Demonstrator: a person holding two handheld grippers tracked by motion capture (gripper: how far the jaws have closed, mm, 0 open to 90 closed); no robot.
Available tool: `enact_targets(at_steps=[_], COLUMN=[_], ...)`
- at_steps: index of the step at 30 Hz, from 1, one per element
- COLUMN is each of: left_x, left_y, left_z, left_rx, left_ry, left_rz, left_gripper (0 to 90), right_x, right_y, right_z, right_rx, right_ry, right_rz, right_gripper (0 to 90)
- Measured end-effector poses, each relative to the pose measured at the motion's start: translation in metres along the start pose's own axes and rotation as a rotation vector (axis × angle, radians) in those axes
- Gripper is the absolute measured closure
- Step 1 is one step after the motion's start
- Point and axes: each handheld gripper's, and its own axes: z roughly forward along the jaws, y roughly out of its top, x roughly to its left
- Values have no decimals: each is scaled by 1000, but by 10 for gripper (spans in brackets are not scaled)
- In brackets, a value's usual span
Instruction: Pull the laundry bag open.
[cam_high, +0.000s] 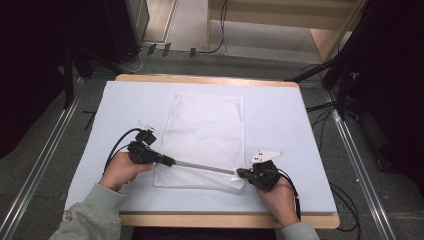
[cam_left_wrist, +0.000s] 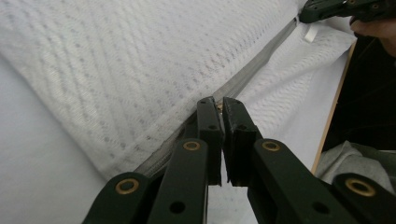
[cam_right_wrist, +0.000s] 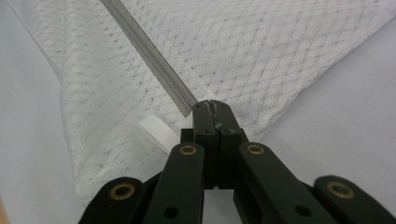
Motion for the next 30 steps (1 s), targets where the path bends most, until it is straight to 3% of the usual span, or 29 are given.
enact_targets(at_steps=[6,19,24,30], left_x=[4,4,7,6], left_y=[-6,-7,-8,-7], left_z=[-6,-9,-12,-14], left_rx=[-3,1,10,-2], left_ry=[-2,6,-18,1], left_rz=[-18,-9,-16,-22], left_gripper=[885,885,886,886], right_x=[0,-1,0,1], right_y=[1,2,2,3], right_z=[0,1,1,2], right_rx=[8,11,8,14], right_ry=[1,12,10,6], right_rz=[0,-4,-2,5], right_gripper=[900,900,900,900])
